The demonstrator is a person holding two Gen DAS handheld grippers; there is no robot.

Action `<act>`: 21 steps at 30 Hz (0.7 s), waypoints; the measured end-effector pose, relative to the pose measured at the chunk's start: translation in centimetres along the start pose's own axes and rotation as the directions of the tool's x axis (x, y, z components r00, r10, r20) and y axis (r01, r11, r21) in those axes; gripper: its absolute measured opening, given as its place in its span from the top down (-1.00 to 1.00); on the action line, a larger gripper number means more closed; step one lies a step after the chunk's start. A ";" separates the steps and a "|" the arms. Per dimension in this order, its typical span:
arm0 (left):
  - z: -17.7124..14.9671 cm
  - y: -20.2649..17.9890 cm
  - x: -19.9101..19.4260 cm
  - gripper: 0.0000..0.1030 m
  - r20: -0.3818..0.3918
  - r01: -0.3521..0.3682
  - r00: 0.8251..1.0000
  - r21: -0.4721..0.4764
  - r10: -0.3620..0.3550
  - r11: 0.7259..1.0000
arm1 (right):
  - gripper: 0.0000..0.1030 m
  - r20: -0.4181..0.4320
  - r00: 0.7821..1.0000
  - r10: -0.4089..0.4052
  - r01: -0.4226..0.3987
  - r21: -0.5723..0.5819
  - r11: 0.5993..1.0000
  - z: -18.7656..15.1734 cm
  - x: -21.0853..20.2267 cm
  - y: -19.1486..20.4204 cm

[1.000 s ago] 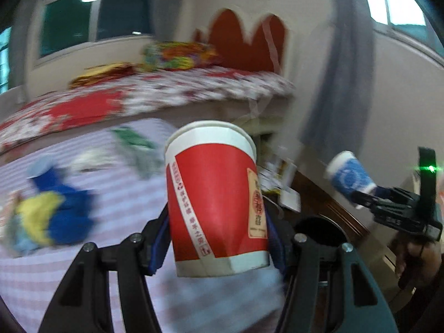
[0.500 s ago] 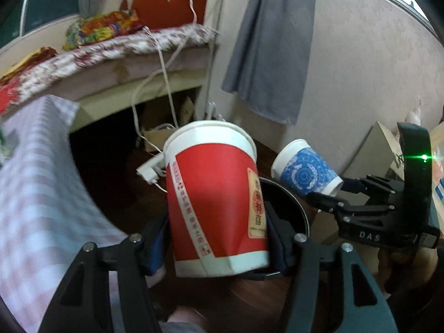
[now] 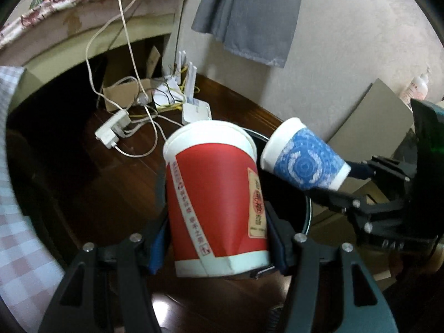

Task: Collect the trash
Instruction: 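Open both tools to drop the two paper cups into the bin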

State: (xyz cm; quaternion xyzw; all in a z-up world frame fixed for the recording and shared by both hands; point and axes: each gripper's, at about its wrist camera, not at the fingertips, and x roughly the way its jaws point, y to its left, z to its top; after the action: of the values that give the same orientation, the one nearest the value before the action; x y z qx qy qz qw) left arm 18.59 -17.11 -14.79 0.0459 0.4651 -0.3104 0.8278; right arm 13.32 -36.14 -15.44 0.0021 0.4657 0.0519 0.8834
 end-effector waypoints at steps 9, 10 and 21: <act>-0.5 0.3 2.5 -0.74 -0.079 -0.056 0.995 -0.016 0.055 0.998 | -0.52 -0.061 0.994 -0.091 0.089 -0.030 0.996 -1.2 2.1 -0.8; -0.5 0.3 2.4 -0.92 -0.077 -0.066 0.995 -0.018 0.065 0.998 | -0.52 -0.059 0.994 -0.093 0.092 -0.015 0.996 -1.1 2.0 -1.1; 0.7 -0.7 -3.4 -0.93 0.064 -0.172 0.983 0.008 0.171 0.985 | -0.52 0.067 0.991 -0.113 0.104 0.124 0.987 2.9 -2.5 -2.4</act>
State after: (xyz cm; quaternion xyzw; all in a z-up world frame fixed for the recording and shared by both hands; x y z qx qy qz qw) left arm 17.45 -16.33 -11.60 0.0815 0.4308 -0.2422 0.8655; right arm 14.54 -38.66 -11.82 0.0320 0.4344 -0.0244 0.8998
